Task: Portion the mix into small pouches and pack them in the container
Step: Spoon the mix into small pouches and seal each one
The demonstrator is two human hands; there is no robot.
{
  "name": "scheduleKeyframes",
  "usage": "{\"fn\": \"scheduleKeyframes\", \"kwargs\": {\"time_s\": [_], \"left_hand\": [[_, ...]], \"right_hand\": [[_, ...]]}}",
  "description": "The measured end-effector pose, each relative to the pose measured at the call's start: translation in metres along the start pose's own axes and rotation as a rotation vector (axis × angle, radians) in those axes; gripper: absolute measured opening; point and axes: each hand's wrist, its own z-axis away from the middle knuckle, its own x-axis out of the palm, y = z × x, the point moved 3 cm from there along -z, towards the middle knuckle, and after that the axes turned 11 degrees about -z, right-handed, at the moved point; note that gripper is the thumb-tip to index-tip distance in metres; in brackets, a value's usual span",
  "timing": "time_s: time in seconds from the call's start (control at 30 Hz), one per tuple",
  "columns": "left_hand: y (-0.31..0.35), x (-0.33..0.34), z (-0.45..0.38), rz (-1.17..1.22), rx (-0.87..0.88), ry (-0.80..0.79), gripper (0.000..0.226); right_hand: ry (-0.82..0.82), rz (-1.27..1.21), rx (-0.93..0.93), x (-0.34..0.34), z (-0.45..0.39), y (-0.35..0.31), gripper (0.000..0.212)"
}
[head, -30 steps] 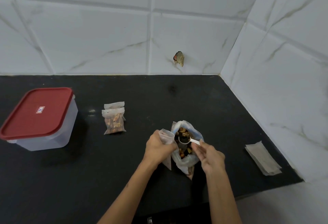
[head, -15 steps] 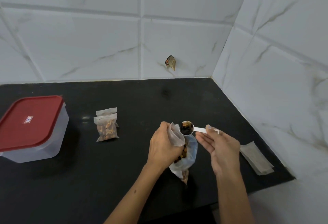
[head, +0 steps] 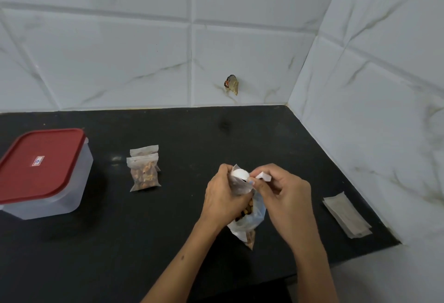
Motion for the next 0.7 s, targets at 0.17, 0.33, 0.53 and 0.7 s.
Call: {"fn": "scheduleKeyframes", "kwargs": {"time_s": [0.17, 0.33, 0.53, 0.7], "left_hand": [[0.000, -0.002, 0.002, 0.099, 0.001, 0.020, 0.042], [0.002, -0.006, 0.006, 0.150, 0.068, 0.050, 0.046], [0.003, -0.007, 0.010, 0.176, 0.113, 0.099, 0.044], [0.002, -0.009, 0.011, 0.203, 0.118, 0.098, 0.041]], "right_hand": [[0.010, -0.028, -0.073, -0.001, -0.001, -0.009, 0.011], [-0.008, -0.057, -0.009, 0.000, -0.001, -0.011, 0.011], [-0.026, -0.122, 0.022, 0.004, -0.002, -0.014, 0.011], [-0.081, -0.102, 0.037, 0.005, -0.004, -0.016, 0.013]]}}
